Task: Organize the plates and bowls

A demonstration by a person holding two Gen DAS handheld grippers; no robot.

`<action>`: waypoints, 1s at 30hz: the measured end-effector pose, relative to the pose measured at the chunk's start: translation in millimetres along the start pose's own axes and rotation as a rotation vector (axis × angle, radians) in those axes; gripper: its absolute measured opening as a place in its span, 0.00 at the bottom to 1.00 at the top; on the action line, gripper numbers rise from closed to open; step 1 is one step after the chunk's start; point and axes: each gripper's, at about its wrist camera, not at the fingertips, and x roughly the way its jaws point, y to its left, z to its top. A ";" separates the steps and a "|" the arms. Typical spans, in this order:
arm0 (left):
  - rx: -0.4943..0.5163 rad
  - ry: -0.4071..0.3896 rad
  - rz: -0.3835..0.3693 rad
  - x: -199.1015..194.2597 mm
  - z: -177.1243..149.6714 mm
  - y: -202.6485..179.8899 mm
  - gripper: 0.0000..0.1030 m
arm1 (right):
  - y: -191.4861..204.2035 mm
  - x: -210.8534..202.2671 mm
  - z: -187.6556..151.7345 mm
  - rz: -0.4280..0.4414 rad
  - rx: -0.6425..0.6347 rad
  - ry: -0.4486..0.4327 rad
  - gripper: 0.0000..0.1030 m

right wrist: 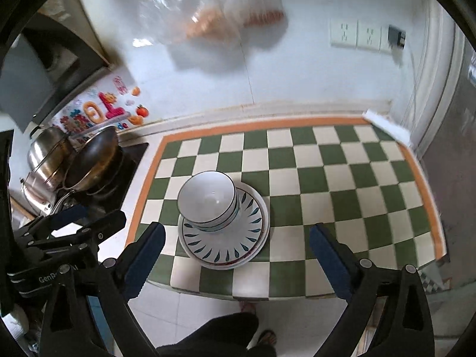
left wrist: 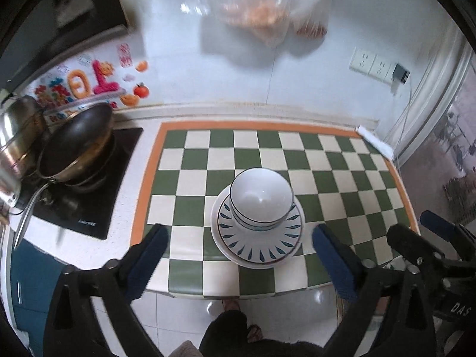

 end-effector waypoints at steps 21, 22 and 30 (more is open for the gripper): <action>-0.024 -0.101 0.042 -132.7 -90.7 -21.7 0.99 | 4.8 -145.1 -88.9 -0.030 -0.031 -0.097 0.98; -0.025 -0.103 0.038 -134.8 -92.5 -21.1 0.99 | 5.7 -149.2 -90.6 -0.031 -0.030 -0.102 0.98; -0.017 -0.113 0.044 -145.1 -102.0 -11.6 0.99 | 16.0 -168.5 -96.7 -0.056 -0.032 -0.134 0.98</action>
